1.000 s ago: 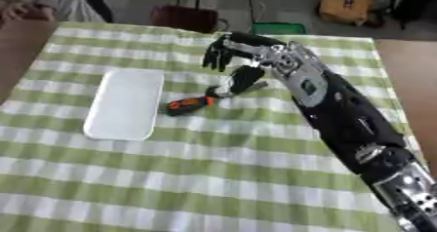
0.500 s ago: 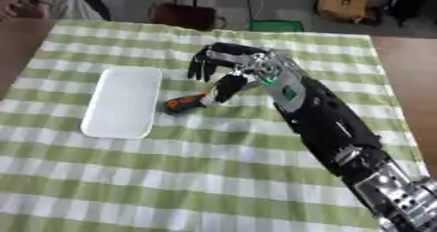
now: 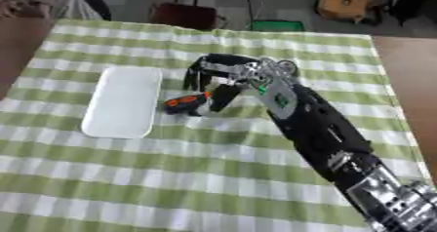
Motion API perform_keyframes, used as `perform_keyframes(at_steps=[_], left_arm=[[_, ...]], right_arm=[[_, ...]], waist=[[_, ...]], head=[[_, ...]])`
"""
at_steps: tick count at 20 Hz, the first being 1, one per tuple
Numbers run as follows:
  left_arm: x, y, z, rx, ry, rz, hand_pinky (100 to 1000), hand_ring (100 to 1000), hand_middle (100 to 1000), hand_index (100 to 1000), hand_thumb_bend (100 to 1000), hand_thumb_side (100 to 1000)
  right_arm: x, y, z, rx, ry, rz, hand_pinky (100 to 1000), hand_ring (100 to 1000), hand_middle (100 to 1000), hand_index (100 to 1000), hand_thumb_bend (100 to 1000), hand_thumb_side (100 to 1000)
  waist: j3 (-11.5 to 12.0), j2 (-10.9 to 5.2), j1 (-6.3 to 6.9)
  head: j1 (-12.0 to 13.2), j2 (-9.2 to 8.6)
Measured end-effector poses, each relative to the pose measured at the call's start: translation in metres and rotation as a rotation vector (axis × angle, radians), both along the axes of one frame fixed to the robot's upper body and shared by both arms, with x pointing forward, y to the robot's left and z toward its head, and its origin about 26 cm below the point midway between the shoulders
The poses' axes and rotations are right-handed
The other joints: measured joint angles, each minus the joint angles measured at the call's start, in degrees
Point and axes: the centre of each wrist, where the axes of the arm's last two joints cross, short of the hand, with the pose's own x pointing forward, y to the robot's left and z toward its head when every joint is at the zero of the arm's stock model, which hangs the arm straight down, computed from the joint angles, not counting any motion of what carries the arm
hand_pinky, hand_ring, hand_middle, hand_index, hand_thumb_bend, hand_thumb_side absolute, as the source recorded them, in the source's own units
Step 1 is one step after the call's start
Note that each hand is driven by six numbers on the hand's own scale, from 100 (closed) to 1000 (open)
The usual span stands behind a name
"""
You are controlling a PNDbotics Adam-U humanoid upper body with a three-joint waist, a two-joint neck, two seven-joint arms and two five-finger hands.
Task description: Pick up objects on the table and place them in the box.
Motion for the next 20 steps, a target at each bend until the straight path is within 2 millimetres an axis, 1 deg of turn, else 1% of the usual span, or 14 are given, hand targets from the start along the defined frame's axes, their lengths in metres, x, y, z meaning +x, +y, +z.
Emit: perform_keyframes(at_steps=[3,4,7,8,9,10,13,14,15,20], left_arm=[[0.0000,0.0000,0.0000,0.000,0.000,0.000,628,791,859,841,605,773],[0.0000,0.0000,0.0000,0.000,0.000,0.000,628,791,858,841,605,772],[0.0000,-0.0001,0.0002,0.000,-0.001,0.000,628,791,858,841,605,772],[0.0001,-0.0001,0.0002,0.000,-0.001,0.000,628,791,858,841,605,772],[0.0001,-0.0001,0.0002,0.000,-0.001,0.000,628,791,858,841,605,772],[0.0001,-0.0001,0.0002,0.000,-0.001,0.000,627,791,858,841,605,772],[0.0001,-0.0001,0.0003,0.000,-0.001,0.000,627,791,858,841,605,772],[0.0001,-0.0001,0.0003,0.000,-0.001,0.000,627,791,858,841,581,801],[0.0001,-0.0001,0.0003,0.000,-0.001,0.000,627,791,858,841,606,772],[0.0001,-0.0002,0.0004,0.000,-0.001,-0.001,627,791,857,840,607,773]], right_arm=[[-0.0003,0.0009,-0.0009,-0.013,-0.007,0.004,712,607,580,710,488,269],[-0.0003,0.0010,-0.0009,-0.017,-0.011,0.004,713,607,579,709,459,280],[-0.0003,0.0009,-0.0009,-0.027,-0.031,0.005,713,607,579,709,458,280],[-0.0003,0.0009,-0.0009,-0.029,-0.036,0.005,716,610,581,710,427,289],[-0.0003,0.0008,-0.0008,-0.031,-0.042,0.005,716,610,581,710,427,289],[-0.0004,0.0007,-0.0007,-0.033,-0.049,0.003,720,614,585,713,401,301],[-0.0006,0.0012,-0.0009,-0.046,-0.073,-0.001,720,614,585,713,401,301],[-0.0006,0.0013,-0.0010,-0.050,-0.080,-0.003,729,625,596,717,101,326],[-0.0006,0.0008,-0.0005,-0.054,-0.088,-0.006,733,629,599,718,361,313],[-0.0007,-0.0067,0.0036,-0.101,-0.146,-0.041,739,641,602,721,345,304]], waist=[[0.11,0.00,0.01],[0.14,0.00,0.02],[0.21,0.00,0.02],[0.22,0.00,0.02],[0.24,0.00,0.02],[0.32,0.01,0.02],[0.47,0.05,0.02],[0.47,0.07,0.02],[0.48,0.09,0.02],[0.81,0.32,0.02]], head=[[-0.01,0.00],[-0.02,0.00],[-0.03,0.00],[-0.03,0.00],[-0.04,0.00],[-0.04,0.00],[-0.06,0.00],[-0.07,0.00],[-0.07,0.00],[-0.27,-0.01]])
